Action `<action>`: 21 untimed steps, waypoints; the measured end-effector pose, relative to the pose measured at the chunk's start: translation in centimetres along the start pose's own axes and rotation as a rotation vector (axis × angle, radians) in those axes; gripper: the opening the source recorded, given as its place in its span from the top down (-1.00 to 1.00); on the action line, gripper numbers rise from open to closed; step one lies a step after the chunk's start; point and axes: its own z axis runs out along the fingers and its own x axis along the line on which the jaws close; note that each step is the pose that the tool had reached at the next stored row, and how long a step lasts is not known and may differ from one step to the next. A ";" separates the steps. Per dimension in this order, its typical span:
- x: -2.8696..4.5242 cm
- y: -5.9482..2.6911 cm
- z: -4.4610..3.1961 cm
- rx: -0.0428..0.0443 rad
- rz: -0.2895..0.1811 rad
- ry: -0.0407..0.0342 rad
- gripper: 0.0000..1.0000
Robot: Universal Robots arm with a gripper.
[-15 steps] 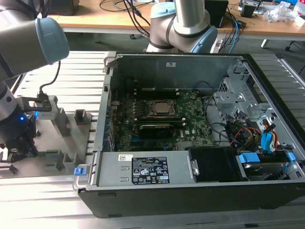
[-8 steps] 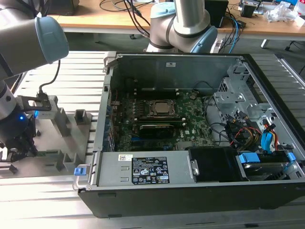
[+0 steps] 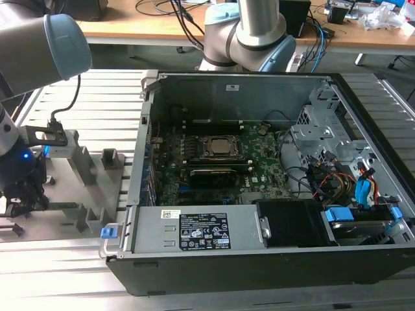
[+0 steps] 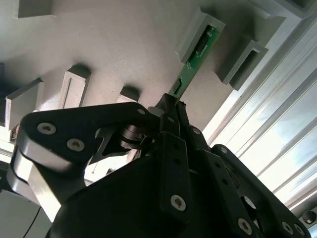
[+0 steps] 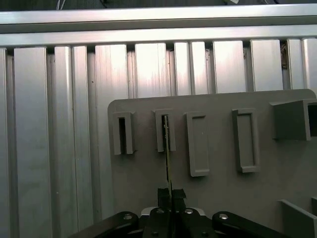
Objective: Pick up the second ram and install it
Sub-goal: 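Pick up the second ram and move it above second insertion slot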
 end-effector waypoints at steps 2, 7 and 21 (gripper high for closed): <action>0.00 0.00 -0.09 -0.0001 0.000 0.0000 0.73; -0.01 0.02 -0.46 0.0001 0.000 -0.0001 0.73; -0.04 0.09 -2.08 0.0000 0.000 0.0000 0.73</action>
